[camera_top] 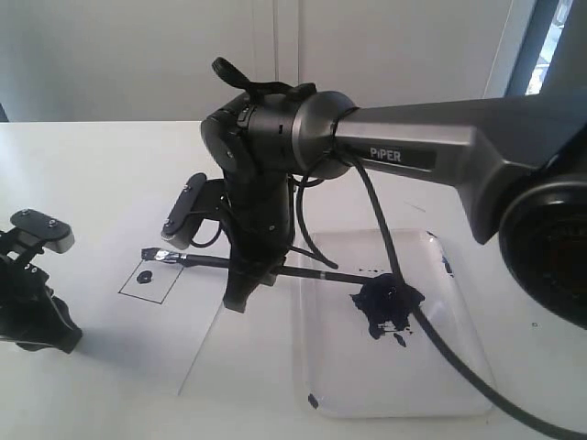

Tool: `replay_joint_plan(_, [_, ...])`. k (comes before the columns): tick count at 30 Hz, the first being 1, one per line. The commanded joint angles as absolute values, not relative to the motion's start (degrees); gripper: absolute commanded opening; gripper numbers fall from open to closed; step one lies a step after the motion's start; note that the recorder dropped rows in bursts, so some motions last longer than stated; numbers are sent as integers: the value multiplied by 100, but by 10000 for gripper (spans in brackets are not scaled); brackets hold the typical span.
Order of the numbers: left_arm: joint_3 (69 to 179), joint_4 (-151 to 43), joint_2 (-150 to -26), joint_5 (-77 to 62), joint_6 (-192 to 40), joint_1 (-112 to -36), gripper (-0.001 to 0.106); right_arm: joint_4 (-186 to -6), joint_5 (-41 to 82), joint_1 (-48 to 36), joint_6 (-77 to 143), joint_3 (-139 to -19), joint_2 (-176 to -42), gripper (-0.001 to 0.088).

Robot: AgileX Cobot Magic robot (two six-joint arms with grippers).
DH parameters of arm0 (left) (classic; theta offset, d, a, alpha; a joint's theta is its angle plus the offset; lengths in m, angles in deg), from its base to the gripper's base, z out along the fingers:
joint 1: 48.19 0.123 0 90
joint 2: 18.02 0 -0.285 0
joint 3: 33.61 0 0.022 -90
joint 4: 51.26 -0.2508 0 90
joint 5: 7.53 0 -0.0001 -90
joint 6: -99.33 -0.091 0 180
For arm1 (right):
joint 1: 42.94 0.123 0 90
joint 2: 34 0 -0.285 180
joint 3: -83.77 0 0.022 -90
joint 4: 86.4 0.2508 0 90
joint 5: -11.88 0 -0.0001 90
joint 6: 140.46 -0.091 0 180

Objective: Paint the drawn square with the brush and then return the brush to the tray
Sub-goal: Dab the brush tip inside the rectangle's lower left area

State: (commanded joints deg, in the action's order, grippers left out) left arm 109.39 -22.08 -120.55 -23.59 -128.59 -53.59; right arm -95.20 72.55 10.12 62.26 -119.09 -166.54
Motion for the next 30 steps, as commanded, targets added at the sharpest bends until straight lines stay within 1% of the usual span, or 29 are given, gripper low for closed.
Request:
replay_joint_plan(5, [10939, -2842, -12055, -2311, -12301, -5560, 331, -9520, 7259, 1012, 6226, -11909, -16720, 0])
replay_joint_plan(9, [10939, -3301, -12055, -2303, -11809, -5574, 331, -9531, 7259, 1012, 6190, -11909, -16823, 0])
replay_joint_plan(30, [10939, -3312, -12055, -2298, -11795, -5574, 331, -9823, 7006, 1012, 5983, -12030, -16823, 0])
